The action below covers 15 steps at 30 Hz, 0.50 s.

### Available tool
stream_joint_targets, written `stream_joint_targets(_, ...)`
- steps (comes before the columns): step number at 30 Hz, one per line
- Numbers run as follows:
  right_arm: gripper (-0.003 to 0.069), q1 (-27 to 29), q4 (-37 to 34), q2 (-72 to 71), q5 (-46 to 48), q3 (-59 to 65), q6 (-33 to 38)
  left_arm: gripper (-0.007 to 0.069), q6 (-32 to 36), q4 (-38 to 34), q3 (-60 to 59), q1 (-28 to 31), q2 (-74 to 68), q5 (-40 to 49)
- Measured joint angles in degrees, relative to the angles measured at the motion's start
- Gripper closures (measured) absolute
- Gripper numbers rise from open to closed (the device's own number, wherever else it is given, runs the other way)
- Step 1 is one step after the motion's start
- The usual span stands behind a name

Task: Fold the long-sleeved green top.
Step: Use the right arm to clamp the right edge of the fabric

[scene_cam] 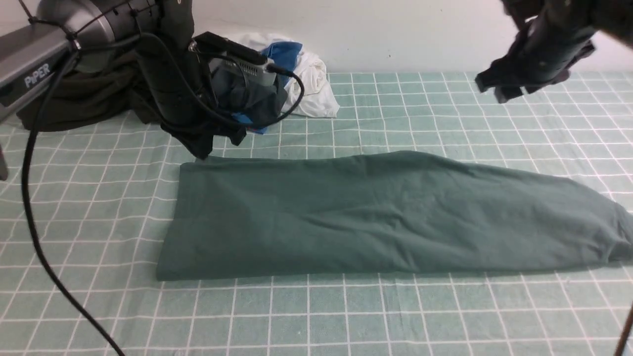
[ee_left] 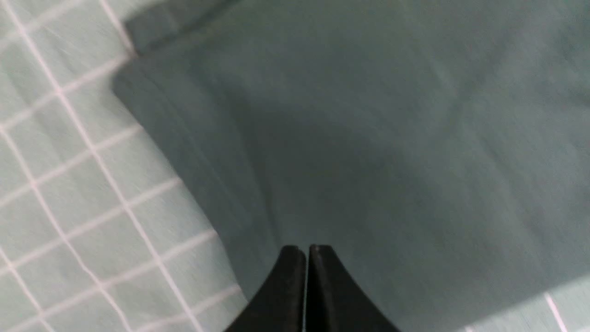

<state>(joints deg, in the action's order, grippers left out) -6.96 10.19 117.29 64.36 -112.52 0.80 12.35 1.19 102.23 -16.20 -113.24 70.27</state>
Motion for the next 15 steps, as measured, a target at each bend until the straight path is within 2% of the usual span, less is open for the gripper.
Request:
stream_joint_targets(4,0.0307,3.15,-3.83,-5.44,2.68,4.64,2.90,0.0628,0.06,-0.77,-9.78,-2.10,4.72,-3.48)
stream_joint_targets(6,0.0307,6.46,-8.10,-10.97,2.42,12.96,4.77,0.0628,0.06,-1.19,-18.64,-2.94,6.78,-9.01)
stream_joint_targets(11,0.0307,12.80,-10.97,-21.50,-4.75,30.59,4.39,0.0628,0.06,-1.19,-28.58,-2.66,6.50,-18.86)
stream_joint_targets(15,0.0298,17.06,-11.25,-23.50,-10.12,38.55,2.68,0.0628,0.06,-1.19,-30.16,-2.59,5.17,-21.28)
